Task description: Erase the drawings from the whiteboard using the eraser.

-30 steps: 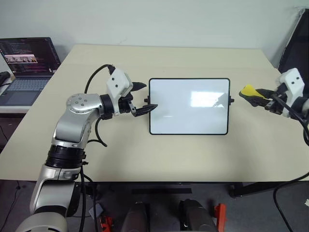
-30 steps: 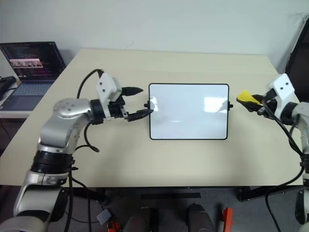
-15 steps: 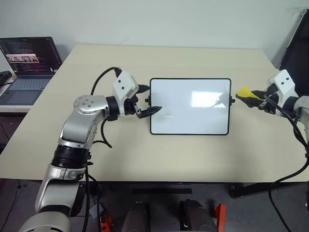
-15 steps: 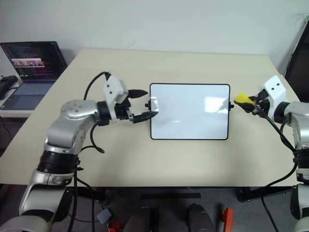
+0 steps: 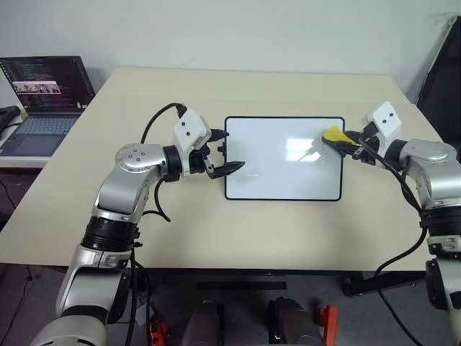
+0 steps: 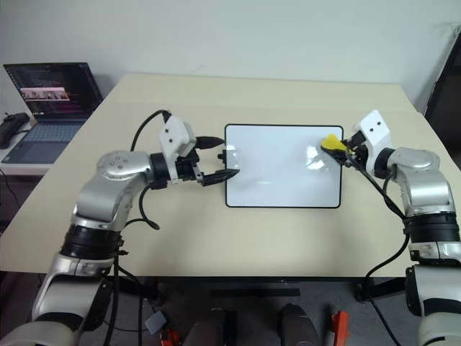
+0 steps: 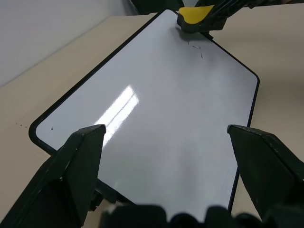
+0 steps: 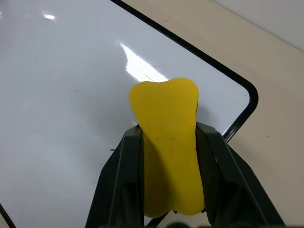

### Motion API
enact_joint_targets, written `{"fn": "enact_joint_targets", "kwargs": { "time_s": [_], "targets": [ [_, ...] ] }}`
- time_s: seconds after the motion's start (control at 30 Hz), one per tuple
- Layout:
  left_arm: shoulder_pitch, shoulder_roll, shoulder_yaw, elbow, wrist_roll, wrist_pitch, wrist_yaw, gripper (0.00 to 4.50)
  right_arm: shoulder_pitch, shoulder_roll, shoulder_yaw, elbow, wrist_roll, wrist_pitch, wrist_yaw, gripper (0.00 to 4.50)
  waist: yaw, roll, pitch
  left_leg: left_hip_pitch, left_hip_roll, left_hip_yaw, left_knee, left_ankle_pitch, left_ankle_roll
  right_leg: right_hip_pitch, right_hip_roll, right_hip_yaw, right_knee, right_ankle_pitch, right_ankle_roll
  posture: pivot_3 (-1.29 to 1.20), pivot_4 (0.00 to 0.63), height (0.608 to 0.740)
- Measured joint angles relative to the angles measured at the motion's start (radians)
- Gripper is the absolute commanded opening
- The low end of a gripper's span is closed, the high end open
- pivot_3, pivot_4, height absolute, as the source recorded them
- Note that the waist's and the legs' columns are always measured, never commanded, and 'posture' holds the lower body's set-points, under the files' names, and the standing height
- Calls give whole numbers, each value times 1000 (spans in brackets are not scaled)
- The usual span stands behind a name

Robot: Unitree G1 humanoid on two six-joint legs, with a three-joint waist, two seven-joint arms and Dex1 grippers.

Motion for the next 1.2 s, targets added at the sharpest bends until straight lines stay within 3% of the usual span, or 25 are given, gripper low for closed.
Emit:
{"fn": "enact_joint_targets", "kwargs": {
  "time_s": [0.67, 0.8, 1.0, 1.2],
  "targets": [
    [17, 2, -2, -12, -1, 3, -5, 4500, -118, 124, 59, 257, -106, -247, -91, 1120, -22, 0, 0, 7, 0, 0, 3, 0, 0, 7, 0, 1, 2, 0, 0, 0, 150, 740],
    [30, 3, -2, -13, -1, 6, -6, 4500, -51, 112, 86, 226, -123, -280, -37, 1120, -23, -1, -1, 17, 0, 1, 2, 0, 0, 18, 0, 2, 1, -3, 5, 0, 150, 740],
    [30, 5, -2, -14, -1, 6, -10, 4500, 101, 99, 138, 129, -123, -263, 90, 1119, -30, -4, -3, 37, 1, 3, 3, 0, 0, 36, 0, 5, -1, -6, -1, 0, 150, 740],
    [29, 4, -2, -15, -1, 5, -21, 4500, 172, 91, 147, 46, -111, -212, 129, 1119, -39, -5, -4, 39, 1, 3, 3, 0, 0, 37, 0, 7, -1, -6, -1, 0, 150, 740]
  ]
}}
